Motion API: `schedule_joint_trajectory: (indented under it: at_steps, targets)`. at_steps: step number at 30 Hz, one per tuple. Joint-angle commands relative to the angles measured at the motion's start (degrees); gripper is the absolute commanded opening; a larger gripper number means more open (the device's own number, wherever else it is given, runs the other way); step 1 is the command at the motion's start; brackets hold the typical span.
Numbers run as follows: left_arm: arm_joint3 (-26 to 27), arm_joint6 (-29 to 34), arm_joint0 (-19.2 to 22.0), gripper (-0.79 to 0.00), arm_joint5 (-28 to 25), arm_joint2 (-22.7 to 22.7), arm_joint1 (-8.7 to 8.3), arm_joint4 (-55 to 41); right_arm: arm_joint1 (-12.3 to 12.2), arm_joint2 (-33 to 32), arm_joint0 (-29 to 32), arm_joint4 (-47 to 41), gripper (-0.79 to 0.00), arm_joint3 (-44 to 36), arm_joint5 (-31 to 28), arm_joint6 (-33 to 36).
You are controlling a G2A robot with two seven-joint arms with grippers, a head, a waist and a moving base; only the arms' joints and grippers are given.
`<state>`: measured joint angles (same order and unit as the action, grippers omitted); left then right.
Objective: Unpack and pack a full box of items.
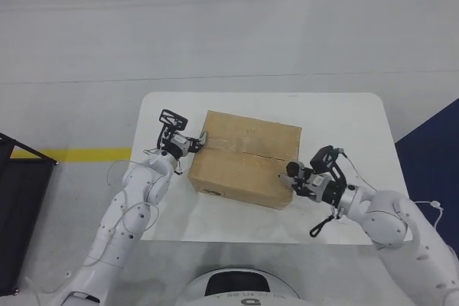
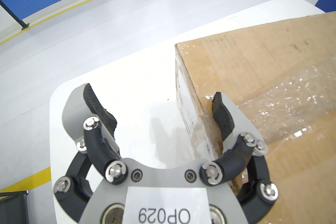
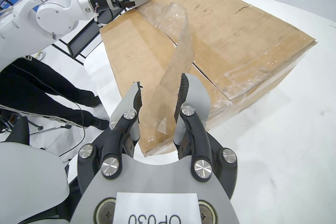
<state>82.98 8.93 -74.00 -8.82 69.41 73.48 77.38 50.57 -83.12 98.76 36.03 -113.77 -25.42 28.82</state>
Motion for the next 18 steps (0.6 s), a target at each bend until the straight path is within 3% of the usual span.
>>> schedule_joint_trajectory:
  at_steps: [1,2,7,13,17,18]
  targets:
    - [0.0,0.0,0.0,0.0,0.0,0.0,0.0,0.0,0.1,0.2,0.7,1.3,-0.69,-0.5,1.0,-1.2]
    - [0.0,0.0,0.0,0.0,0.0,0.0,0.0,0.0,0.2,0.3,0.9,1.2,-0.785,-0.5,1.0,-2.0]
    - [0.0,0.0,0.0,0.0,0.0,0.0,0.0,0.0,0.3,-1.6,1.7,-2.3,-0.785,1.4,-0.7,-5.6]
    - [0.0,0.0,0.0,0.0,0.0,0.0,0.0,0.0,0.2,-3.8,0.0,-7.9,-0.785,3.3,0.1,-1.5]
    - [0.0,0.0,0.0,0.0,0.0,0.0,0.0,0.0,0.1,-4.0,-2.6,-11.8,-0.619,4.9,2.6,4.9]
    - [0.0,0.0,0.0,0.0,0.0,0.0,0.0,0.0,0.0,-4.2,-3.0,-13.0,-0.533,5.3,2.9,5.8]
